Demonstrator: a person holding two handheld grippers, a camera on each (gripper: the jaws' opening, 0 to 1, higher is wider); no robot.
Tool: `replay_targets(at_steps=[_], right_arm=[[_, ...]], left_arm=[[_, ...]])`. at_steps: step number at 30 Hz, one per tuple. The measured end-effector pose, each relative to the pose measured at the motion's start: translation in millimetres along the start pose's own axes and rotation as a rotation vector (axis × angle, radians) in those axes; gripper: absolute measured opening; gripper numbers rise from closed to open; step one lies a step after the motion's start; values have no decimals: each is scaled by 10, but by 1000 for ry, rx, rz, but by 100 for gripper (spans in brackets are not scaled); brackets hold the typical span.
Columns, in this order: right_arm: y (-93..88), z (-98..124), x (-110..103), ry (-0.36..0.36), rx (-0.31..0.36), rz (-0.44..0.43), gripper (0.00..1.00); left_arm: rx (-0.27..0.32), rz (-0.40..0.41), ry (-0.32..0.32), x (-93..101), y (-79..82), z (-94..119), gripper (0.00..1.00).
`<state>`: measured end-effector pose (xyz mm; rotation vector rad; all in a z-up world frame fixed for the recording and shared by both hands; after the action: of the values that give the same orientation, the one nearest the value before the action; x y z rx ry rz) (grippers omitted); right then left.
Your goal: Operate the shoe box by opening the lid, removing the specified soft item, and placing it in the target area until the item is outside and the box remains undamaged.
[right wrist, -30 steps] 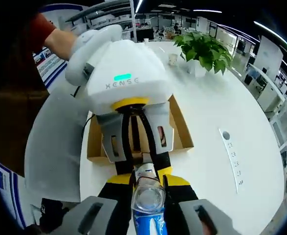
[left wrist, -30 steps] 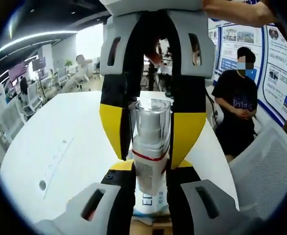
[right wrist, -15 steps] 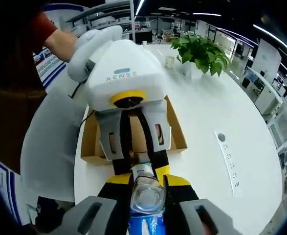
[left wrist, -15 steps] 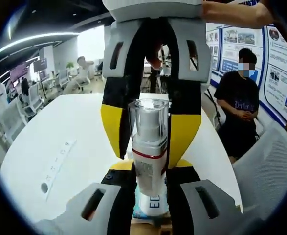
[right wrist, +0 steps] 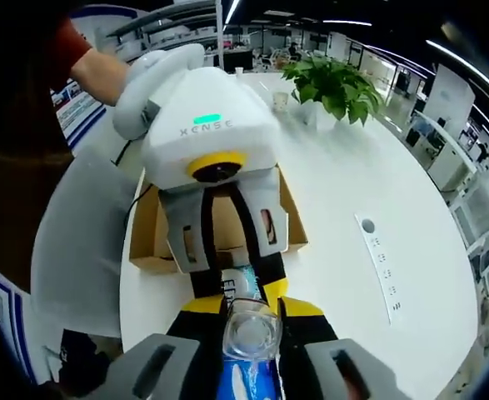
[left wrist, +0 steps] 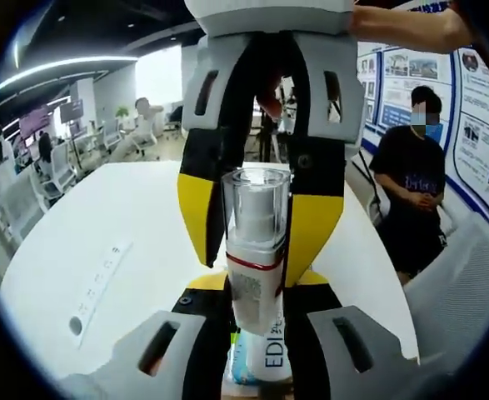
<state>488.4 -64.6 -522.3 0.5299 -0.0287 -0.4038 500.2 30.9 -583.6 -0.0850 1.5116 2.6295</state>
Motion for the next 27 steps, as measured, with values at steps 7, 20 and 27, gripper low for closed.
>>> replay_targets(at_steps=[7,20,27], right_arm=[[-22,-55,194,-12,-88,80,19],[-216,-451,343,0,-225,192,18],[-282,-613,421,11,-249,209,18]], left_arm=[[12,26,27,-159,-56,-193,22],[-73,50,27,-283,-386,-591,21],[-104,58,24,-304,-514,-704,20]])
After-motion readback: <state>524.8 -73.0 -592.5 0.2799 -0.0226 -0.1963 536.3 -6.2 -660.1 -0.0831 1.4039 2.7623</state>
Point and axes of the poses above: the point that each gripper's makers call its tool centre point, and the gripper's own axes: z roughly backward along the fingers, x roughly to its right, y roughly out of its top, the point moved 10 cm from there along z, roughly backward along the fingers, and after that the axes turned 8 degrees about -z, right-handed, at the moved point
